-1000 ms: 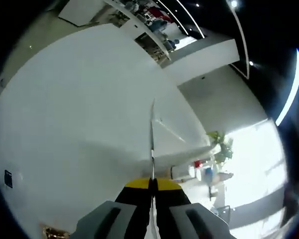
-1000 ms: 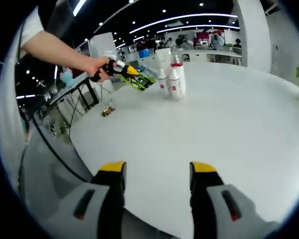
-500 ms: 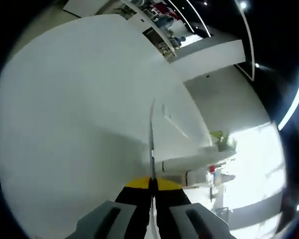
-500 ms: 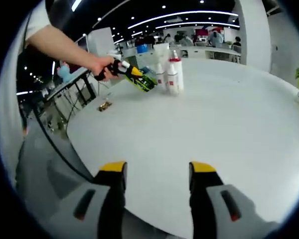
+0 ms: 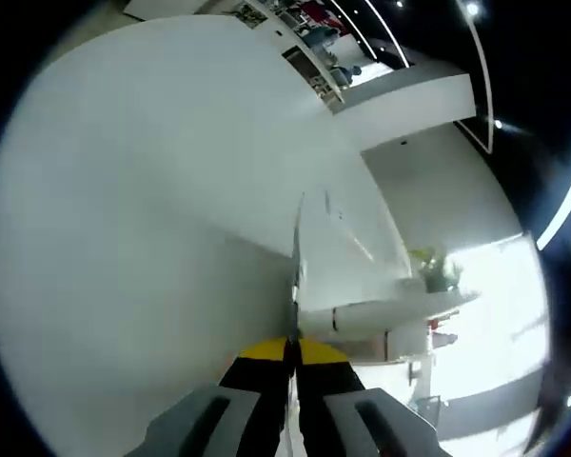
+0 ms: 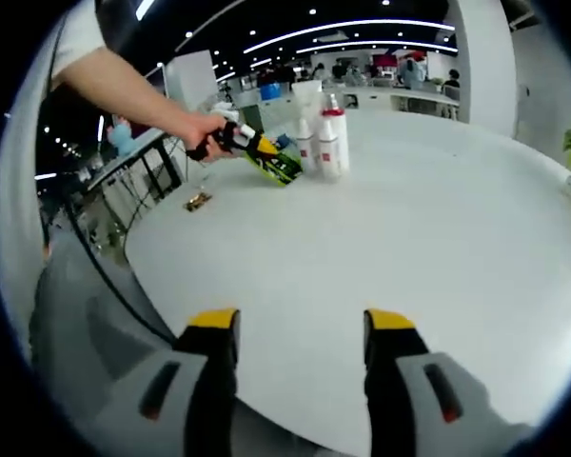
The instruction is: Arrange the skincare products in the storage area until every visible bottle or jar stands upright without overlapping.
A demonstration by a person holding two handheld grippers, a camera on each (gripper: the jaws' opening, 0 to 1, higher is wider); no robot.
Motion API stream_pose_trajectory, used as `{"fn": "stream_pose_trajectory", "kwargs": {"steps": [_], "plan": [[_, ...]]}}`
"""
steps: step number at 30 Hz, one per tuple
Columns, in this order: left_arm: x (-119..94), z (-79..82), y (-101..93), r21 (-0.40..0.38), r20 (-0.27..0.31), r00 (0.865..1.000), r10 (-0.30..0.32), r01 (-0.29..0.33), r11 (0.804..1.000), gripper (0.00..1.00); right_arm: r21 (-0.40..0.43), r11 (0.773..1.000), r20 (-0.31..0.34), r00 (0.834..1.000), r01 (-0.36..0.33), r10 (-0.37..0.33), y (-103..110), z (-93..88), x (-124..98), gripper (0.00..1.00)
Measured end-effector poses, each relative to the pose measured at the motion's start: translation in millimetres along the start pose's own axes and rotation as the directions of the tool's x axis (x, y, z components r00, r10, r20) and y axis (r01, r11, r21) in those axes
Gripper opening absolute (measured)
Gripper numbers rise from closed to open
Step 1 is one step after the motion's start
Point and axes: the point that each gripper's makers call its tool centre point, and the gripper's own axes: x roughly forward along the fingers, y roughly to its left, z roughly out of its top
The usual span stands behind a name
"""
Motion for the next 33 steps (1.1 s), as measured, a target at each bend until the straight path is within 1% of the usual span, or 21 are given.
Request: {"fn": "stream_pose_trajectory", "kwargs": {"steps": [2,4,7,9,11,12,13,16,21,25,28,31,32,33], "plan": [[1.3,-0.5,5.5,0.002,0.002,1.0,0.021,-0.021,1.0,0.02,0.003,1.0,-0.001,1.0,0.0,0.0,-0.2,-0.3,0.2,0.54],[1.8,-3.3,13.9,-0.002,-0.01,0.998,0.063,-0.063,0.998,0.02,0.0,1.0,-0.002,1.0,0.003,-0.003,-0.9,-0.2,0.1,0.53],[1.4,-1.9,21.7,-0.008,-0.003,0.995,0.096,-0.096,0.995,0.03,0.001,1.0,-0.009,1.0,0.001,-0.001,-0.5,-1.4,0.6,0.53],[0.3,-0.2,27.4,0.011,0.01,0.992,0.124,-0.125,0.992,0.05,-0.002,1.0,-0.005,1.0,0.003,-0.003,-0.7,-0.4,0.5,0.53],[-1.0,-2.8,29.7,0.018,0.002,0.99,0.14,-0.14,0.99,0.08,-0.005,1.0,-0.007,1.0,0.001,-0.001,-0.2,-0.7,0.6,0.53],[-1.2,-3.2,28.7,0.018,0.002,0.991,0.132,-0.132,0.991,0.09,-0.006,1.0,-0.007,1.0,0.001,-0.001,-0.3,-0.7,0.7,0.53],[-2.1,-4.3,29.2,0.005,-0.002,0.991,0.133,-0.133,0.991,0.09,-0.01,1.0,-0.008,1.0,0.001,-0.001,0.0,-0.6,0.7,0.53],[-5.1,-3.9,30.7,0.01,0.001,0.99,0.141,-0.141,0.99,0.1,-0.044,0.999,-0.01,1.0,-0.001,0.0,2.7,0.3,1.2,0.53],[-9.6,0.5,35.6,0.011,0.017,0.986,0.169,-0.169,0.986,0.12,-0.036,0.999,-0.004,1.0,0.002,-0.003,0.5,1.2,0.4,0.53],[-15.1,0.6,35.8,0.016,0.031,0.982,0.188,-0.188,0.982,0.16,-0.04,0.999,0.005,1.0,0.008,-0.008,-0.3,3.3,-0.3,0.53],[-16.3,7.0,36.6,0.033,0.061,0.977,0.203,-0.205,0.978,0.2,-0.042,0.999,0.008,1.0,0.01,-0.01,-0.5,4.0,-0.7,0.53],[-17.9,12.7,35.3,0.032,0.083,0.975,0.206,-0.209,0.977,0.2,-0.044,0.999,0.016,1.0,0.014,-0.013,-0.7,5.6,-1.4,0.53],[-20.2,16.7,34.1,0.029,0.107,0.972,0.212,-0.216,0.976,0.2,-0.045,0.999,0.018,1.0,0.014,-0.013,-0.7,6.1,-1.7,0.53],[-21.3,18.1,33.6,0.029,0.117,0.969,0.216,-0.221,0.975,0.2,-0.049,0.999,0.02,1.0,0.016,-0.015,-0.8,6.6,-2.0,0.53]]}}
